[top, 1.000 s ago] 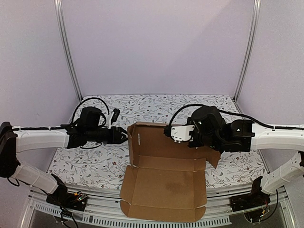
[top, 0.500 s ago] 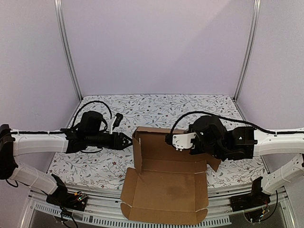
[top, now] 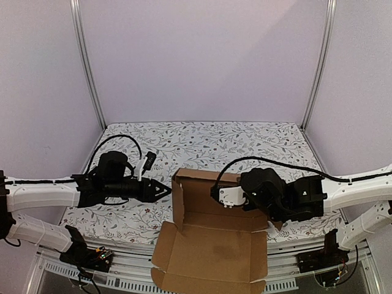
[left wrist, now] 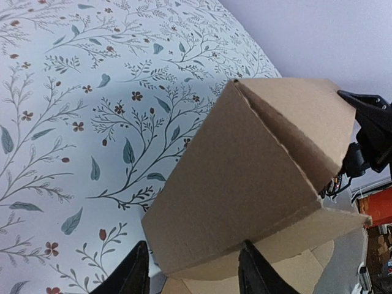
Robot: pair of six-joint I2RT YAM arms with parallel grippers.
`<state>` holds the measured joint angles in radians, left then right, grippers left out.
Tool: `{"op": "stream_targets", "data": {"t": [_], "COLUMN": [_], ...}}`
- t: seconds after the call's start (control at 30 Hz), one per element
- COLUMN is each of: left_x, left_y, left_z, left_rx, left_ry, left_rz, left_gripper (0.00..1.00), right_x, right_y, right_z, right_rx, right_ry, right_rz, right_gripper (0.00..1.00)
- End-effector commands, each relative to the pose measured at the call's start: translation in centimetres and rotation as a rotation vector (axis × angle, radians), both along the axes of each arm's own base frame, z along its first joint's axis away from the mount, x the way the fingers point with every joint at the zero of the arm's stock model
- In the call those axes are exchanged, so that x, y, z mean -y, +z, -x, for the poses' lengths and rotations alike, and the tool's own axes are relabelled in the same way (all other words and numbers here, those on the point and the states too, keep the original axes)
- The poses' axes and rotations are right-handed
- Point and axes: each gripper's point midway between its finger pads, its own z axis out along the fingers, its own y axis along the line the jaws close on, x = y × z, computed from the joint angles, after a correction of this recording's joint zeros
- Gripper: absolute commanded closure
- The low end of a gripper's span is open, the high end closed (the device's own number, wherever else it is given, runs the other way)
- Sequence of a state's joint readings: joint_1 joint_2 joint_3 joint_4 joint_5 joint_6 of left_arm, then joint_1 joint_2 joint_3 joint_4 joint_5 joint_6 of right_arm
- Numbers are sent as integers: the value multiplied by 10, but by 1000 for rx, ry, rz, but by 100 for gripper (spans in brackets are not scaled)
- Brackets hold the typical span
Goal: Fold the paper box
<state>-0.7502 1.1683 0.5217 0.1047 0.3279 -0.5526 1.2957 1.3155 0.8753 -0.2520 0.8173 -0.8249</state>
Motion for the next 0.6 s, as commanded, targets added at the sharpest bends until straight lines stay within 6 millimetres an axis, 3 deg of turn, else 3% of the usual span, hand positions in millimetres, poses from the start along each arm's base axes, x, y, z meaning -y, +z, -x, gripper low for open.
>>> {"op": "stream_targets", "data": {"t": [0.0, 0.57], "left_x": [-2, 18], "left_y": [-5, -3], "left_z": [13, 14], "left_rx": [20, 96], "left_ry": [-17, -85], "left_rz": [-37, -36], "left_gripper": [52, 51], "right_x": [2, -4], "right_y": [-9, -9], "right_z": [2, 19], "right_rx": [17, 53], "right_ry": [-21, -11], "right_rz": [29, 40], "right_gripper": [100, 100]}}
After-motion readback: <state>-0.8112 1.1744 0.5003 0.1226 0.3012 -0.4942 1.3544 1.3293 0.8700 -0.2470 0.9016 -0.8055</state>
